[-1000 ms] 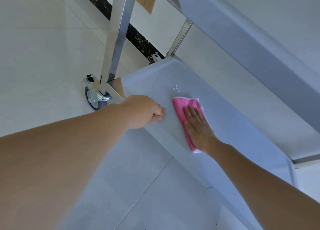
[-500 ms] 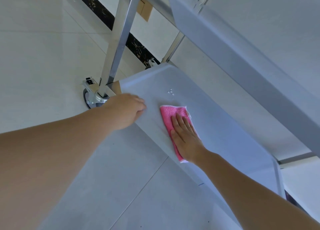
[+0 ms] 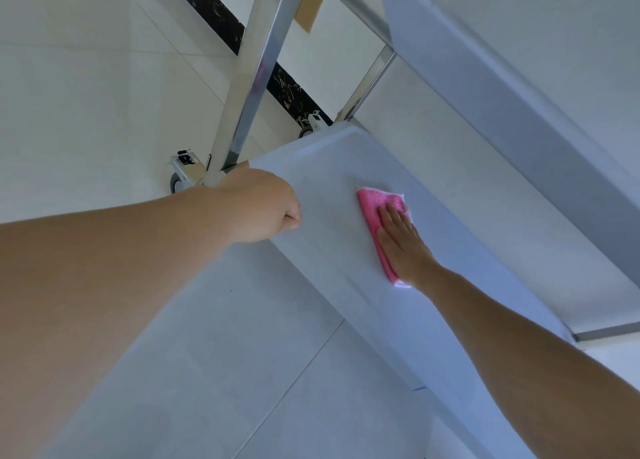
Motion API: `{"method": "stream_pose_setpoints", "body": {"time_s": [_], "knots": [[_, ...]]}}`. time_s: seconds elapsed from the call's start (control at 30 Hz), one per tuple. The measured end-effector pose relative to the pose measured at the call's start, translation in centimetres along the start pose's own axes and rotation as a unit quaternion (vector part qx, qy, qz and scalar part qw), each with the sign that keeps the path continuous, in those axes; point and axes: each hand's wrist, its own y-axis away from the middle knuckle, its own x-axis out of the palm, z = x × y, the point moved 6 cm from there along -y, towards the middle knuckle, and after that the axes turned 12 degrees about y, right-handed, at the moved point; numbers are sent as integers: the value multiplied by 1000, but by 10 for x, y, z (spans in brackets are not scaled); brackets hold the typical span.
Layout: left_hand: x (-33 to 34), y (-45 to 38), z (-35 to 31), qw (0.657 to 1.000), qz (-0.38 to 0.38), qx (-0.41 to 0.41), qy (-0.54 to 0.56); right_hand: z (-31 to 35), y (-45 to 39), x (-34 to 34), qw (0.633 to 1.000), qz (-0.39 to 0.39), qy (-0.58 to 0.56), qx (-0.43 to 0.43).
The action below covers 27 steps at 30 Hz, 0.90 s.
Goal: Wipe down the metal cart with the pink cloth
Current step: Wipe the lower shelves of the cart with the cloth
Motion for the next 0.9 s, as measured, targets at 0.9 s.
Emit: {"method": "stream_pose_setpoints", "body": {"time_s": [0.9], "knots": [[-3,7,-1,997,53,-47,37,-18,-97,-5,988,19,145,-41]]}}
